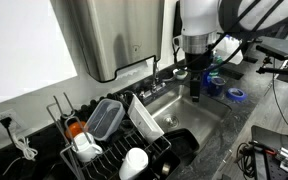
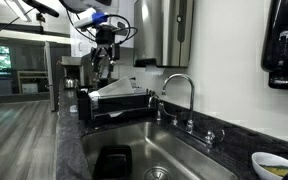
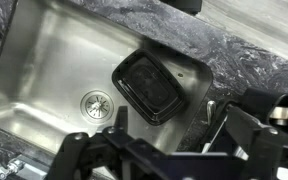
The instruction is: Remove the black lunchbox from the sink and put it on the dish rack
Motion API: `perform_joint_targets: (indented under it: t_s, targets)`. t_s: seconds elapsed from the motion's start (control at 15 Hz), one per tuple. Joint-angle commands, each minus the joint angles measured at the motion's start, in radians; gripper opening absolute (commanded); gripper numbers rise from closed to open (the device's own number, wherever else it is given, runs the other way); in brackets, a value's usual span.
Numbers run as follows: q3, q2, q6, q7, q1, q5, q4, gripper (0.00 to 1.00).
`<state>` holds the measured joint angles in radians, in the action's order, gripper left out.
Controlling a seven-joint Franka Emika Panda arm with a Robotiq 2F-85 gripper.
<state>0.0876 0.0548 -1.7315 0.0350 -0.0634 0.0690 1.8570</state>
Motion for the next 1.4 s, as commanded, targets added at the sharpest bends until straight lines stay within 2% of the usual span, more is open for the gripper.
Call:
perform_joint_targets:
  t_s: [0.0,0.47,0.93,1.33]
  targets:
    - [-0.014,0.018,-0.005,-0.03,-0.001,-0.001,-0.002,1.0]
    - [-0.018,0.032,-0.019,-0.056,0.001,0.0,0.0,1.0]
    - [-0.019,0.089,-0.172,-0.195,0.008,0.009,0.017,1.0]
    - [-0.02,0.116,-0.317,-0.355,0.021,0.005,0.078,1.0]
